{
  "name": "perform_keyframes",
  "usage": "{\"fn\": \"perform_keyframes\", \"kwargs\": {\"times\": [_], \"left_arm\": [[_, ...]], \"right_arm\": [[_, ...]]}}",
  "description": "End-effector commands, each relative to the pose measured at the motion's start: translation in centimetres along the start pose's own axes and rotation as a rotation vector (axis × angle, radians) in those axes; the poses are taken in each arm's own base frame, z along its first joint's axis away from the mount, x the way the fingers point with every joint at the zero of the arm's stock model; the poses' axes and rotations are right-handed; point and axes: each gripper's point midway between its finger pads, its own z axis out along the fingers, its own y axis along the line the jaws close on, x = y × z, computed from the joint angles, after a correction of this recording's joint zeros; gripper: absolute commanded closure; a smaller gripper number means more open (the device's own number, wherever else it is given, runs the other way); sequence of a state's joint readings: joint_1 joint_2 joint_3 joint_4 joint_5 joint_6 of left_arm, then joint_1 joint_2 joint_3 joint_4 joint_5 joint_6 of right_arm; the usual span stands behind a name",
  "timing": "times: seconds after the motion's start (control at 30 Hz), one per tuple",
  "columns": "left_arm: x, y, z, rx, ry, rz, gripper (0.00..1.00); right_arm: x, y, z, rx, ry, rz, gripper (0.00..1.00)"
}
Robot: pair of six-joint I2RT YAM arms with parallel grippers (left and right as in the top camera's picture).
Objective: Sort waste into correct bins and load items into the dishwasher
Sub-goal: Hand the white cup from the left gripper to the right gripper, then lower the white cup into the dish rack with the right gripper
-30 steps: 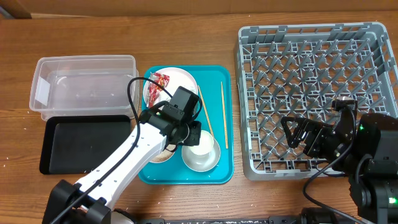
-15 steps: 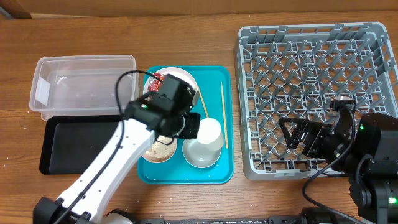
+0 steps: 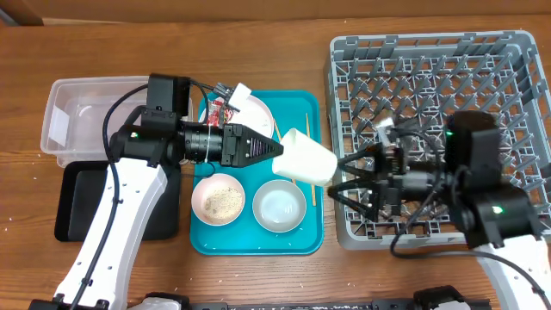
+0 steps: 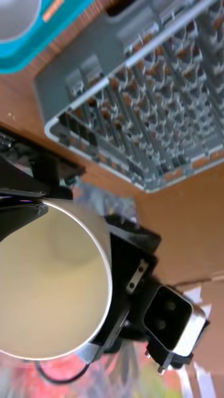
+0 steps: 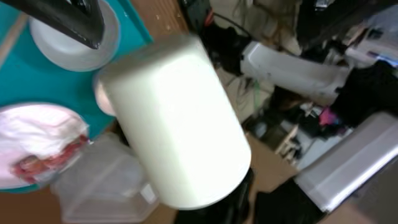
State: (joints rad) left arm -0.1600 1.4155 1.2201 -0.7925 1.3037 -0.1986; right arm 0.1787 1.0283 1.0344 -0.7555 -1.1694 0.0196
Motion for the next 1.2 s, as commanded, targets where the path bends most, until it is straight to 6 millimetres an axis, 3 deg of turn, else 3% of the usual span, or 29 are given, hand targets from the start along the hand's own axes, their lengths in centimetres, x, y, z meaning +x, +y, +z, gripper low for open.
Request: {"fn": "perform_keyframes", "kwargs": {"times": [0.0, 0.1, 0.3, 0.43, 0.47, 0.5, 0.57, 0.6, 0.67, 0.73, 0.77, 0.83, 0.87, 0.93, 1.0, 1.07, 1.17], "left_arm": [[-0.1, -2.8, -0.5, 0.110, 0.007, 0.062, 0.96], [-0.1, -2.8, -0.5, 0.110, 0.007, 0.063, 0.96], [-0.1, -3.3, -0.5, 0.136, 0.010, 0.078, 0.96], [-0.1, -3.3, -0.5, 0.136, 0.010, 0.078, 0.96], [-0.2, -3.3, -0.5, 0.136, 0.010, 0.079, 0.92], [-0.2, -3.3, -0.5, 0.135, 0.010, 0.079, 0.80], [-0.2, -3.1, -0.5, 0.125, 0.007, 0.080, 0.32], [-0.3, -2.9, -0.5, 0.112, 0.004, 0.079, 0.18], [-0.5, -2.0, -0.4, 0.057, -0.009, 0.078, 0.00], [-0.9, -0.5, -0.4, -0.026, -0.027, 0.051, 0.00], [-1.1, 0.2, -0.4, -0.072, -0.039, 0.026, 0.00], [-1.2, 0.6, -0.5, -0.092, -0.045, 0.023, 0.00], [-1.2, 0.9, -0.5, -0.107, -0.047, 0.021, 0.00], [-1.3, 1.1, -0.5, -0.121, -0.050, 0.020, 0.00], [-1.3, 1.3, -0.5, -0.131, -0.052, 0.020, 0.00], [-1.3, 1.4, -0.5, -0.140, -0.053, 0.019, 0.00], [-1.0, 2.1, -0.6, -0.174, -0.050, -0.008, 0.00]], "right_arm": [[-0.7, 2.3, 1.7, -0.135, 0.032, -0.036, 0.04], [-1.1, 2.6, 2.1, -0.146, 0.029, -0.046, 0.20], [-1.6, 1.5, 2.5, -0.071, 0.008, -0.039, 0.24], [-1.8, 0.9, 2.5, -0.033, -0.002, -0.022, 0.42], [-2.0, 0.6, 2.3, -0.019, -0.011, -0.016, 0.45], [-2.2, 0.3, 1.9, -0.006, -0.023, -0.012, 0.48], [-2.6, -0.2, 0.9, 0.026, -0.051, -0.001, 0.48], [-2.7, -0.7, 0.0, 0.055, -0.073, 0.016, 0.48], [-2.7, -2.2, -2.0, 0.139, -0.117, 0.083, 0.49], [-1.5, -5.2, -4.6, 0.319, -0.153, 0.191, 0.49], [-0.2, -7.4, -6.2, 0.461, -0.160, 0.285, 0.50], [2.4, -9.8, -8.6, 0.678, -0.128, 0.408, 0.50], [4.7, -11.3, -10.9, 0.882, -0.079, 0.495, 0.50], [7.0, -12.1, -13.8, 1.102, -0.030, 0.592, 0.50], [7.9, -12.5, -15.6, 1.218, 0.003, 0.644, 0.50], [7.9, -13.0, -15.4, 1.217, 0.014, 0.668, 0.49], [8.8, -15.5, -14.6, 1.208, 0.104, 0.754, 0.49]]}}
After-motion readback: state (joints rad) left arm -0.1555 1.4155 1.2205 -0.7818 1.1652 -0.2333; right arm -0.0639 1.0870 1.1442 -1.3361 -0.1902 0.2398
